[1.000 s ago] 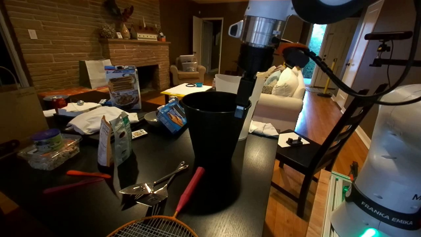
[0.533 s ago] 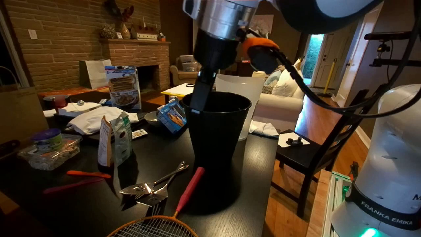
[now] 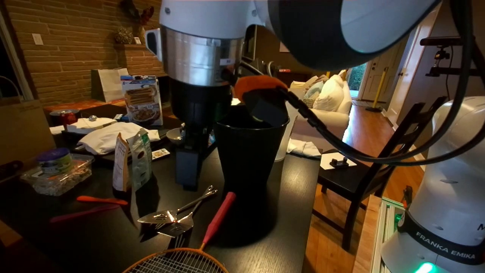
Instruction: Put the racket in the black bin.
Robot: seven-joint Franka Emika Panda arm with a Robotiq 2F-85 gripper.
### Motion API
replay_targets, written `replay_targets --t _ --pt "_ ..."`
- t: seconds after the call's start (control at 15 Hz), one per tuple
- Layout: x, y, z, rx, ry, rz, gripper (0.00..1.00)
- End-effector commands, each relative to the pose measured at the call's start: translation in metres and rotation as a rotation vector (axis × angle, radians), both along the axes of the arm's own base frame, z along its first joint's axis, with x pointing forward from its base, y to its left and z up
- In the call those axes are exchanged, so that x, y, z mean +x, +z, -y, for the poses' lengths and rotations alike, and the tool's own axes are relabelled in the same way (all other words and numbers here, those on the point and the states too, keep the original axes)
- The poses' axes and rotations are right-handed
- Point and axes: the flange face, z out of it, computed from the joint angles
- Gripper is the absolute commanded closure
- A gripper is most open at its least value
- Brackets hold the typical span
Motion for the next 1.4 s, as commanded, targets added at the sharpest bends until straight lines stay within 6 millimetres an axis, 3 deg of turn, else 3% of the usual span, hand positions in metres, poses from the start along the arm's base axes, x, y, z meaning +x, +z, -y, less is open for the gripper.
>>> replay_targets --t 0.0,0.33,0.53,0.8,1.07,1.33 --pt "0.001 -0.001 -0.003 0.002 0.005 -0.007 0.00" --pt "0.003 0.000 -0.003 0.005 0.005 -0.008 0.00" --pt "-0.003 -0.014 -0.044 0.083 0.067 -0.009 0.00" --pt "-0.017 -0.050 -0.094 0.178 0.057 -0.042 0.00" --pt "-0.014 -0.092 -0.112 0.139 0.002 -0.076 0.00" --pt "0.004 -0.134 -0.130 0.132 -0.029 -0.107 0.00"
